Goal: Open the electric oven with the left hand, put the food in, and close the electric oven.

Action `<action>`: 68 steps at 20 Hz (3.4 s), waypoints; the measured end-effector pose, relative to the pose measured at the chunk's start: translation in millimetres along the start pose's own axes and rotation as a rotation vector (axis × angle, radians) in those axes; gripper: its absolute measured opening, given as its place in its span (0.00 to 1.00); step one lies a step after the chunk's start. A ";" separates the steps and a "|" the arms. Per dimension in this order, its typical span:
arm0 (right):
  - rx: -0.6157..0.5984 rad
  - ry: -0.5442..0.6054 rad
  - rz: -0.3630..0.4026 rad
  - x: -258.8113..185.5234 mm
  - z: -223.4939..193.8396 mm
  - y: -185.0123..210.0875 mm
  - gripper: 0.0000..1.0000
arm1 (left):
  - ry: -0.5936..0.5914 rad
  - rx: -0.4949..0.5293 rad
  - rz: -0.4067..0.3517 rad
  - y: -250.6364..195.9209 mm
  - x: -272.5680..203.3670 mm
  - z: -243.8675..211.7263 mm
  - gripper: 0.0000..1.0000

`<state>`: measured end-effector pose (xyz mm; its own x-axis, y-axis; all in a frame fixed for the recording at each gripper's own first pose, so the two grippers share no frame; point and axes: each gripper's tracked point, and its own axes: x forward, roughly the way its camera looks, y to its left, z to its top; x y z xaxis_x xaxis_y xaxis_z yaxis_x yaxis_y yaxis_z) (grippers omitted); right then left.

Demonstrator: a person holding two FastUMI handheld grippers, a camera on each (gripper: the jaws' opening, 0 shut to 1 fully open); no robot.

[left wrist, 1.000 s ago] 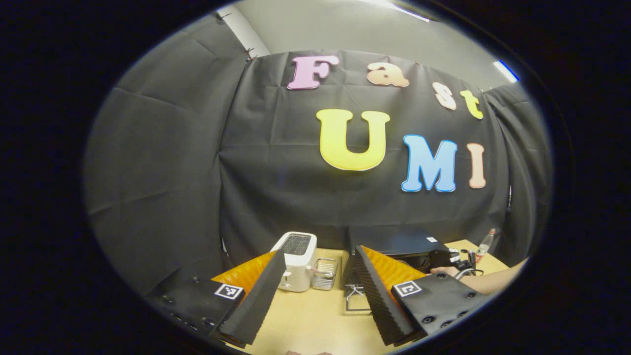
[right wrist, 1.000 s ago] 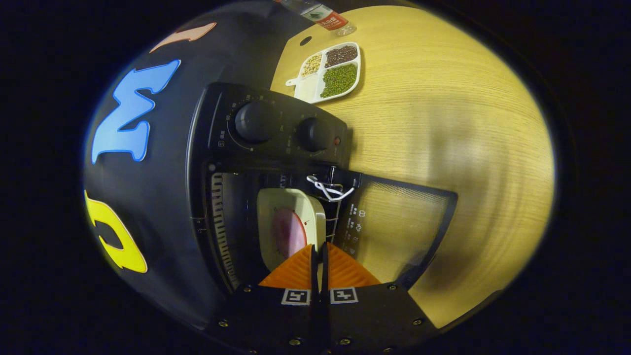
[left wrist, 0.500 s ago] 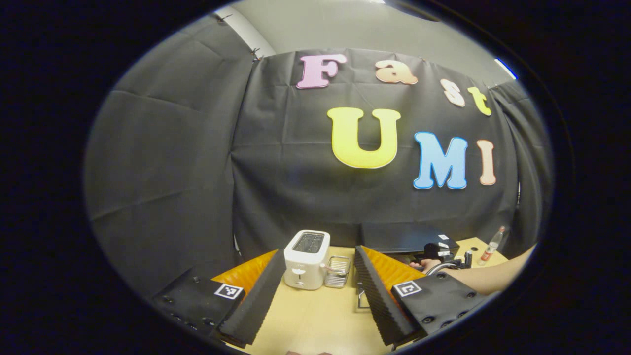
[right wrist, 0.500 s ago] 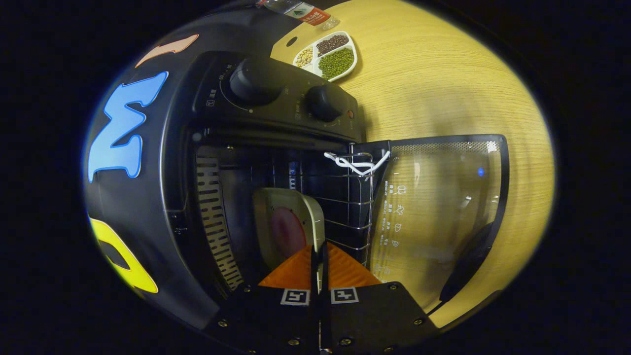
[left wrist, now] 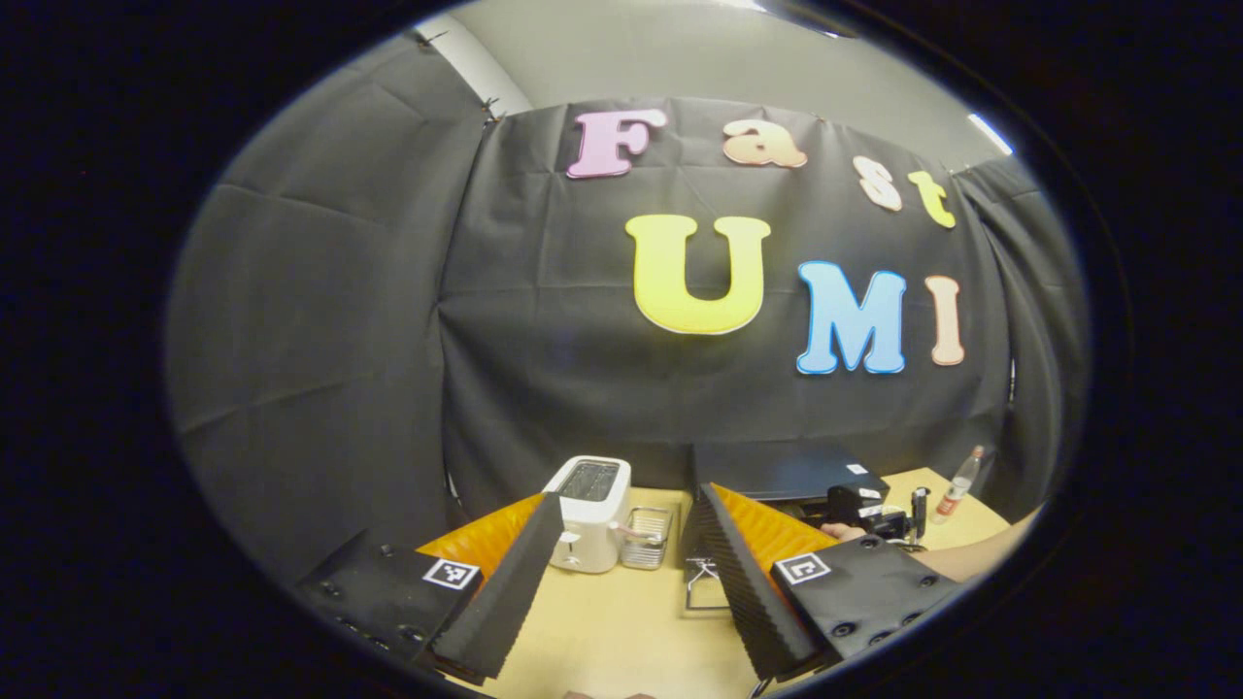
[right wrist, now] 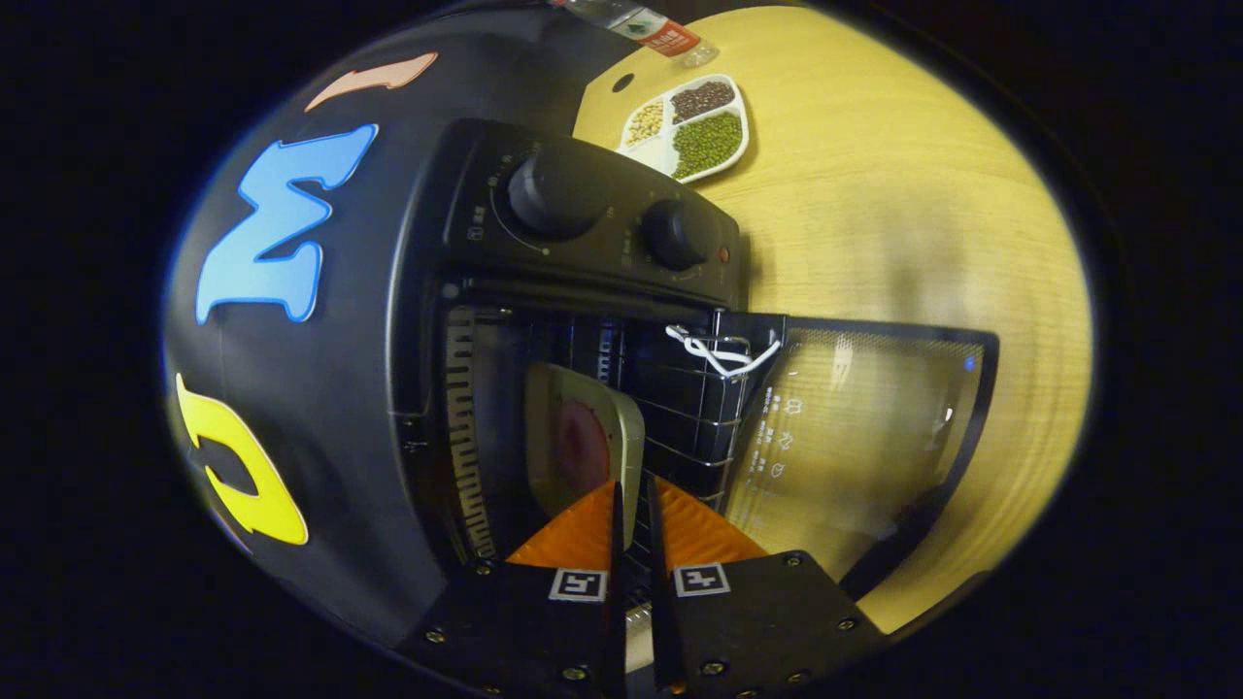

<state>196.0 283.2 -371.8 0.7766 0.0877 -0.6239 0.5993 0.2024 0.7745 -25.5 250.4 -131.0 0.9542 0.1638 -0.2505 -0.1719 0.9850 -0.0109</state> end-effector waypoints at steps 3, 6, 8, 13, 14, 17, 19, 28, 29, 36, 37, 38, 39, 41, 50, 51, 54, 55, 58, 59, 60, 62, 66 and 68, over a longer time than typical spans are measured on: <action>-0.139 0.019 0.013 -29.8 13.6 -4.7 0.12 | -0.007 -0.004 -0.033 -18.2 3.4 1.7 0.99; -0.346 0.015 0.069 -70.9 33.6 2.0 0.12 | -0.010 -0.005 -0.076 -41.2 7.1 3.1 0.99; -0.488 0.006 0.112 -103.3 46.6 9.4 0.12 | -0.009 -0.015 -0.109 -59.6 11.4 3.9 0.99; -0.883 -0.137 0.265 -183.1 88.5 50.7 0.12 | -0.020 -0.011 -0.179 -108.1 15.2 11.8 0.95; -0.952 -0.184 0.301 -200.9 96.3 61.0 0.12 | -0.027 -0.008 -0.193 -117.5 15.0 14.6 0.94; -1.123 -0.328 0.398 -254.2 120.7 93.7 0.12 | -0.055 0.002 -0.228 -146.8 11.3 28.0 0.93; -1.193 -0.414 0.449 -287.6 138.6 115.5 0.12 | -0.077 0.003 -0.244 -164.6 7.3 37.7 0.95; -1.312 -0.563 0.497 -357.7 195.0 126.6 0.84 | -0.079 0.020 -0.238 -214.2 8.6 41.5 0.99; -1.318 -0.572 0.502 -359.8 199.2 127.3 0.83 | -0.066 0.026 -0.238 -217.1 9.9 39.0 0.99; -1.314 -0.554 0.490 -352.7 223.2 125.0 0.84 | 0.070 0.051 -0.238 -235.2 34.6 -8.0 0.95; -1.310 -0.552 0.482 -351.5 225.3 125.2 0.84 | 0.098 0.056 -0.240 -236.5 36.6 -17.0 0.95; -1.307 -0.550 0.474 -350.0 227.7 122.7 0.84 | 0.129 0.061 -0.243 -237.4 38.5 -28.2 0.95; -1.305 -0.549 0.467 -349.7 230.1 121.3 0.84 | 0.168 0.067 -0.246 -238.2 40.7 -39.3 0.95; -1.304 -0.549 0.448 -345.3 233.8 117.8 0.84 | 0.258 0.070 -0.259 -240.0 45.2 -67.1 0.95; -1.297 -0.555 0.365 -333.9 253.4 97.0 0.84 | 0.570 0.089 -0.241 -224.5 56.6 -179.4 0.95; -1.304 -0.558 0.344 -330.9 256.9 91.5 0.84 | 0.598 0.097 -0.243 -224.8 59.3 -189.1 0.95; -1.311 -0.542 0.297 -321.7 260.9 75.8 0.84 | 0.675 0.117 -0.249 -222.9 64.2 -217.2 0.99; -1.312 -0.537 0.286 -319.8 261.5 72.5 0.84 | 0.705 0.125 -0.250 -221.4 65.2 -227.8 0.95; -1.312 -0.548 0.271 -317.9 265.4 71.0 0.84 | 0.816 0.117 -0.255 -218.9 66.7 -264.5 0.99; -1.315 -0.560 0.273 -318.9 267.1 73.5 0.84 | 0.850 0.112 -0.252 -217.1 69.6 -275.5 0.99; -1.319 -0.571 0.271 -320.0 269.3 74.4 0.84 | 0.882 0.110 -0.253 -215.2 71.3 -285.9 0.92; -1.323 -0.583 0.270 -321.4 271.0 77.4 0.84 | 0.934 0.116 -0.249 -212.4 77.0 -303.4 0.95; -1.315 -0.588 0.246 -313.9 276.9 78.7 0.84 | 1.017 0.125 -0.248 -209.6 87.3 -330.5 0.95; -1.312 -0.591 0.237 -314.5 277.3 77.5 0.84 | 1.063 0.132 -0.243 -208.1 88.4 -343.7 0.95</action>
<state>52.1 0.8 -86.6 0.9889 -0.0948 -0.1141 0.0953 0.9954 -0.0009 10.4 41.5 -483.6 0.2504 -0.1026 -0.9627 0.0798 0.9932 -0.0851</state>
